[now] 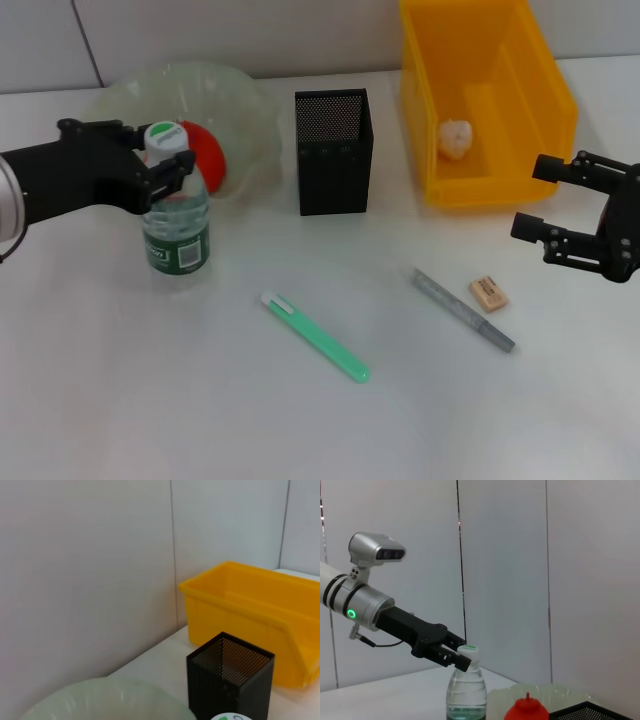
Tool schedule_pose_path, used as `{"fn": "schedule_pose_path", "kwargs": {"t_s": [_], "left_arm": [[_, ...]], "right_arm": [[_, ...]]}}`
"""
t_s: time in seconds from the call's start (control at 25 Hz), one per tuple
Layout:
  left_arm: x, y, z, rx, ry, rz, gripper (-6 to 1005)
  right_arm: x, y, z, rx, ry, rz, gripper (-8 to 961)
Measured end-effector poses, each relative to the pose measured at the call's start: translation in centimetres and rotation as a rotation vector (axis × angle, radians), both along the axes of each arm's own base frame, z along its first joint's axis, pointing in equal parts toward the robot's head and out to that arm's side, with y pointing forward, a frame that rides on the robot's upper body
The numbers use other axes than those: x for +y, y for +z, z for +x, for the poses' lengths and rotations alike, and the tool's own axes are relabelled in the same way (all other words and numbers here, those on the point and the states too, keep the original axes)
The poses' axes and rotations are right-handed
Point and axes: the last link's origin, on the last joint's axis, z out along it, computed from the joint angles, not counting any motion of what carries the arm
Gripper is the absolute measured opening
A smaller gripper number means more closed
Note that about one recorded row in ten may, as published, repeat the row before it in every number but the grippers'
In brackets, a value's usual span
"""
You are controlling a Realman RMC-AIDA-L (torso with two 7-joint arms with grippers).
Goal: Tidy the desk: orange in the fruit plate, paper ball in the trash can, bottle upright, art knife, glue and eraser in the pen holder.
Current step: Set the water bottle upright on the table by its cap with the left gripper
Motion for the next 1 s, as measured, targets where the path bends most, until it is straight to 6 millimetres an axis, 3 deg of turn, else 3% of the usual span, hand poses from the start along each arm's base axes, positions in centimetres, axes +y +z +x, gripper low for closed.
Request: {"fn": "schedule_pose_path", "kwargs": {"t_s": [0.4,1.0], "left_arm": [[0.0,1.3,-1.4,-0.01,0.047,0.041,441],[0.0,1.1,-2.4,0.005,0.05,0.049,440]], "right_arm": [[0.2,0.0,-0.2,0.001,0.005,-0.001,739],[0.4,0.0,-0.4,0.005,0.007,-0.005,740]]}}
